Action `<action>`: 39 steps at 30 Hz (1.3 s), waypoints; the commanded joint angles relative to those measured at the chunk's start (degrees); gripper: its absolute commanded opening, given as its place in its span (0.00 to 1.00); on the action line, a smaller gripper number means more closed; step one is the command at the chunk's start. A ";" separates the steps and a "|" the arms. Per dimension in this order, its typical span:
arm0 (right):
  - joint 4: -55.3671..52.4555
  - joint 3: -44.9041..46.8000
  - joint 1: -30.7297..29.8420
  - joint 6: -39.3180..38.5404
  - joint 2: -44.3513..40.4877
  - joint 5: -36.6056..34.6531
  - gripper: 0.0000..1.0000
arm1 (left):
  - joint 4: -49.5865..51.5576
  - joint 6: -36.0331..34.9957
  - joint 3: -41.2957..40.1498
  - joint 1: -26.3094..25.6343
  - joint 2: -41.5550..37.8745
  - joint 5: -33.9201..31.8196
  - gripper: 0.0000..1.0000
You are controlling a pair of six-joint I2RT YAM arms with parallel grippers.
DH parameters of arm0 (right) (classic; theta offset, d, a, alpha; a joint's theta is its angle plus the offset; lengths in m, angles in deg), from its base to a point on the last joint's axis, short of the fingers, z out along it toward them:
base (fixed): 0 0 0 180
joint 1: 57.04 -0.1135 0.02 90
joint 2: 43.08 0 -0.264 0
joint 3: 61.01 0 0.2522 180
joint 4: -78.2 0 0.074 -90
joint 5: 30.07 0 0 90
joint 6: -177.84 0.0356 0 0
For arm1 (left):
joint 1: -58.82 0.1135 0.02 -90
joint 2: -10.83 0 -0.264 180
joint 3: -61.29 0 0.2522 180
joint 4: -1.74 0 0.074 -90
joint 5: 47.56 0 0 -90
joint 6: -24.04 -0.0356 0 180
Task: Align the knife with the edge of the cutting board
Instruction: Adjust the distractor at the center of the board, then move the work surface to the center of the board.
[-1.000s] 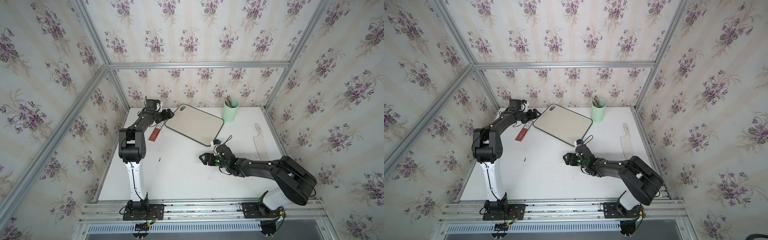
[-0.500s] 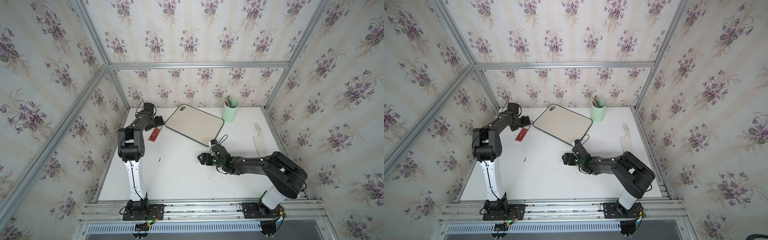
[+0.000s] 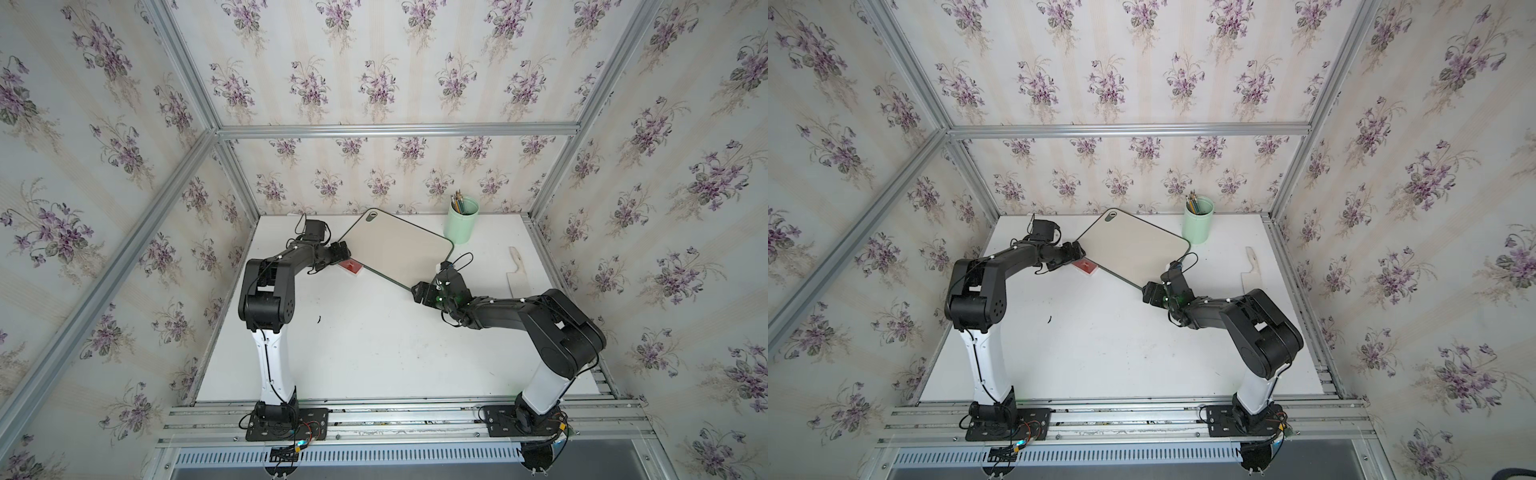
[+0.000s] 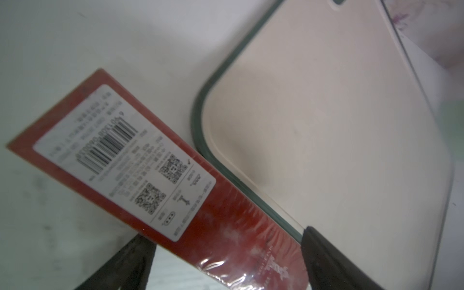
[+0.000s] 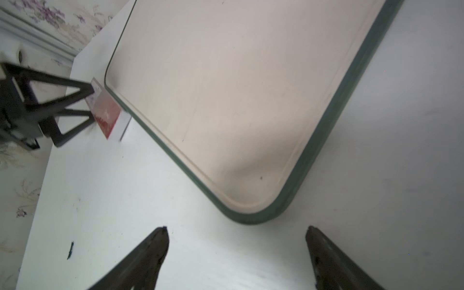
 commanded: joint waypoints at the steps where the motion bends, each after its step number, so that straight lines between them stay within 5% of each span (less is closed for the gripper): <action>1: -4.63 0.25 4.44 1.27 0.77 2.09 0.90 | -0.86 0.96 -4.36 -4.52 -1.06 11.53 0.95; 7: -4.49 -0.33 10.60 0.56 0.61 4.08 0.90 | -0.25 -4.20 -6.82 -10.41 -8.56 16.28 0.96; 11: -2.48 1.09 11.13 0.79 0.43 5.14 0.90 | 3.50 -7.29 -5.43 -8.97 -13.47 6.50 1.00; 25: 0.60 3.03 11.14 1.48 0.67 5.99 0.89 | 21.62 -7.56 35.16 -2.33 17.05 -4.07 0.97; 33: -0.66 0.73 11.25 0.85 2.67 6.60 0.90 | 23.13 -7.89 43.84 -4.16 24.88 4.29 0.96; 39: -2.16 -2.02 13.05 0.74 4.69 7.87 0.90 | 18.75 -9.57 36.61 -10.47 22.15 11.02 0.93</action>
